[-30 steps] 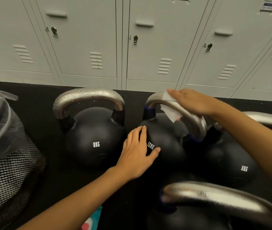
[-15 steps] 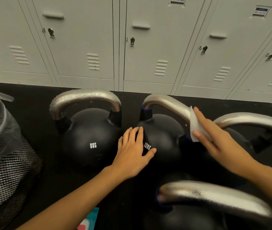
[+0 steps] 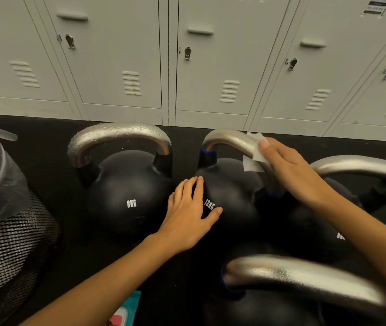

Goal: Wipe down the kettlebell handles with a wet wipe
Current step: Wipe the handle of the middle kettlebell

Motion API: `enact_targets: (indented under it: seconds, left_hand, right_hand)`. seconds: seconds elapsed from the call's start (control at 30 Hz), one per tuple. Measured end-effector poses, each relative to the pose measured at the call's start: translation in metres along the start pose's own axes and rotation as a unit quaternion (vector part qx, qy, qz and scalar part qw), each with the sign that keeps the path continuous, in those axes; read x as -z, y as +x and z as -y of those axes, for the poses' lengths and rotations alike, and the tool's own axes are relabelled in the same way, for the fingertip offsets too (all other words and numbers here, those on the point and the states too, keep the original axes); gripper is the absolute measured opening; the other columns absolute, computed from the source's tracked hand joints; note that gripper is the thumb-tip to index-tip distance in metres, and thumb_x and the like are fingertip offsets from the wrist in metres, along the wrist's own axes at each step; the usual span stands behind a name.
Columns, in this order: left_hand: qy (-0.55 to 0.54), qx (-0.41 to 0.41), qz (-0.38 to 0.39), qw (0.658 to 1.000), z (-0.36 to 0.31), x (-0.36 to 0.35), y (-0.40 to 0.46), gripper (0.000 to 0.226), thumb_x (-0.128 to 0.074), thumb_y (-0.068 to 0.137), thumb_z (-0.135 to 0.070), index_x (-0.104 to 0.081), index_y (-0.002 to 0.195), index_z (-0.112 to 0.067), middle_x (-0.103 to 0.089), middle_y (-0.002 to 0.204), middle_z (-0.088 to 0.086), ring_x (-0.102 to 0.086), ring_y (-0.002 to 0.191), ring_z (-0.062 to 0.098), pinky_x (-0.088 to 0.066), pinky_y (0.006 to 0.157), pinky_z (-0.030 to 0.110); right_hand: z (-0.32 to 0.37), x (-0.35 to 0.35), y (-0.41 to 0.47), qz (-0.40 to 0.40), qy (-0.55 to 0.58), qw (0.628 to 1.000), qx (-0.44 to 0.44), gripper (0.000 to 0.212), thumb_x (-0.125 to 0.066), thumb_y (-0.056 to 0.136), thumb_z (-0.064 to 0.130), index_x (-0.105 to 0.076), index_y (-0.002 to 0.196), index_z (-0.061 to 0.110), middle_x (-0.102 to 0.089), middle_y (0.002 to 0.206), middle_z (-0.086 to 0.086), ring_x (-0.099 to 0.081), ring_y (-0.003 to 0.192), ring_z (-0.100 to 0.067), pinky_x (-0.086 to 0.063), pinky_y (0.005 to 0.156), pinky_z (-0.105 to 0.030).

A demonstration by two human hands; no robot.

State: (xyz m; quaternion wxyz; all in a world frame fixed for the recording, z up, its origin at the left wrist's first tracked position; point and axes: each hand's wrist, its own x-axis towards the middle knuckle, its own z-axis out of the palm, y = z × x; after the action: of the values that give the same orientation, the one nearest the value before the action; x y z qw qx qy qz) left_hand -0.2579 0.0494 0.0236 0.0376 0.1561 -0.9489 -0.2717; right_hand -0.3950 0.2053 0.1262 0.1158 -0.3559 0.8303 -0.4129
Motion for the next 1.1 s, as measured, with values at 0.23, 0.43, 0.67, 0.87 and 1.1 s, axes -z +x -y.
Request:
enact_targets:
  seconds: [0.23,0.43,0.67,0.87,1.1]
  left_hand:
    - [-0.008,-0.003,-0.001,1.0,-0.001,0.001,-0.001,0.083,-0.043,0.095,-0.055,-0.001,0.154,-0.014,-0.006,0.159,-0.001,0.0,0.147,0.016,-0.012,0.12,0.042]
    - [-0.024,-0.004,0.009,1.0,-0.001,0.002,-0.002,0.083,-0.043,0.096,-0.054,0.001,0.154,-0.015,-0.003,0.16,-0.002,0.001,0.146,0.014,-0.011,0.12,0.039]
    - [-0.014,-0.009,0.021,1.0,0.0,0.006,-0.003,0.082,-0.042,0.096,-0.054,0.002,0.154,-0.016,-0.002,0.16,-0.002,0.002,0.147,0.016,-0.009,0.119,0.039]
    - [-0.001,-0.008,0.037,0.999,0.001,0.01,-0.004,0.081,-0.042,0.097,-0.052,0.002,0.154,-0.018,-0.002,0.16,-0.003,0.002,0.146,0.018,-0.01,0.118,0.042]
    - [-0.007,-0.009,0.051,0.999,0.002,0.013,-0.004,0.081,-0.044,0.097,-0.049,0.003,0.154,-0.017,0.0,0.161,-0.003,0.003,0.147,0.017,-0.01,0.118,0.042]
  right_hand:
    - [-0.036,-0.007,-0.031,0.013,0.293,0.943,-0.155,0.042,-0.041,0.088,0.061,-0.074,0.102,0.04,-0.073,0.106,0.011,-0.064,0.105,0.001,-0.034,0.108,-0.029]
    - [-0.047,-0.004,-0.03,0.015,0.313,0.937,-0.152,0.06,-0.025,0.105,0.041,-0.076,0.093,0.012,-0.074,0.1,-0.011,-0.068,0.102,-0.015,-0.049,0.097,-0.025]
    - [-0.062,-0.015,-0.027,0.011,0.213,0.965,-0.149,0.036,-0.05,0.09,0.039,-0.073,0.098,0.012,-0.069,0.109,-0.015,-0.063,0.11,-0.032,-0.039,0.108,-0.05]
    - [-0.062,-0.018,-0.037,-0.02,0.182,0.969,-0.166,0.038,-0.037,0.1,0.043,-0.071,0.111,0.03,-0.071,0.114,0.002,-0.06,0.117,-0.017,-0.032,0.115,-0.048]
    - [-0.023,0.002,-0.049,-0.049,0.062,0.995,-0.052,0.03,-0.038,0.103,0.042,-0.065,0.11,0.054,-0.069,0.108,0.023,-0.058,0.112,0.005,-0.038,0.101,-0.015]
